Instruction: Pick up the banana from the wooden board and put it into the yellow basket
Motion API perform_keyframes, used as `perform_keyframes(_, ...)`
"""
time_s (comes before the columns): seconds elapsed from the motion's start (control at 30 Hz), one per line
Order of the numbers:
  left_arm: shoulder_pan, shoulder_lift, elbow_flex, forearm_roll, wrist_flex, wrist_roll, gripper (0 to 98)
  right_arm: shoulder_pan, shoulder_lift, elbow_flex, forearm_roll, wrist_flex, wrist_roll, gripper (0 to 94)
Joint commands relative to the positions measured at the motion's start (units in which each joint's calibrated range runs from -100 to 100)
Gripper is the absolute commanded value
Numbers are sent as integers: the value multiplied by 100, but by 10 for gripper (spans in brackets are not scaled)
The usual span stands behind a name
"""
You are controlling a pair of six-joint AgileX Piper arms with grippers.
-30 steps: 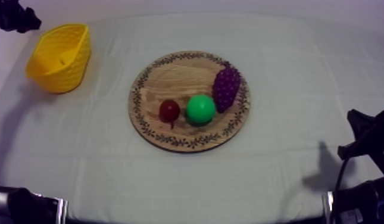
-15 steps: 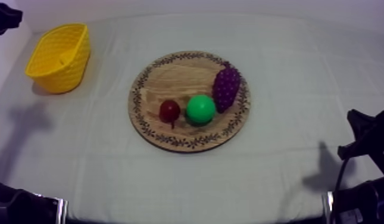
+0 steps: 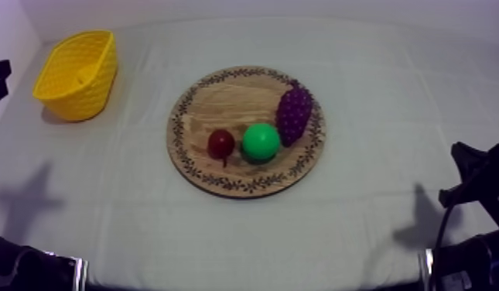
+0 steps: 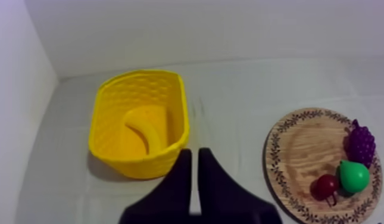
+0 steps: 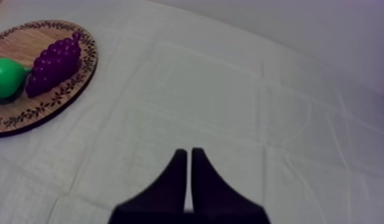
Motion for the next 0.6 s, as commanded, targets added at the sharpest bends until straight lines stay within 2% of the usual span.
perform_keyframes(0.0, -7, -585, 782, -13, -384, 132, 8, -1, -3, -5, 1, 1, 2, 6)
perform_keyframes(0.17, -50, -1335, 1821, -51, -1013, 394, 2, -1, -3, -5, 1, 1, 2, 6)
perform_keyframes(0.37, -136, -2120, 2759, -67, -1409, 513, 0, -1, -3, -5, 1, 1, 2, 6)
perform_keyframes(0.57, -34, -2693, 3524, -277, -1590, 797, 0, -1, -3, -5, 1, 1, 1, 6)
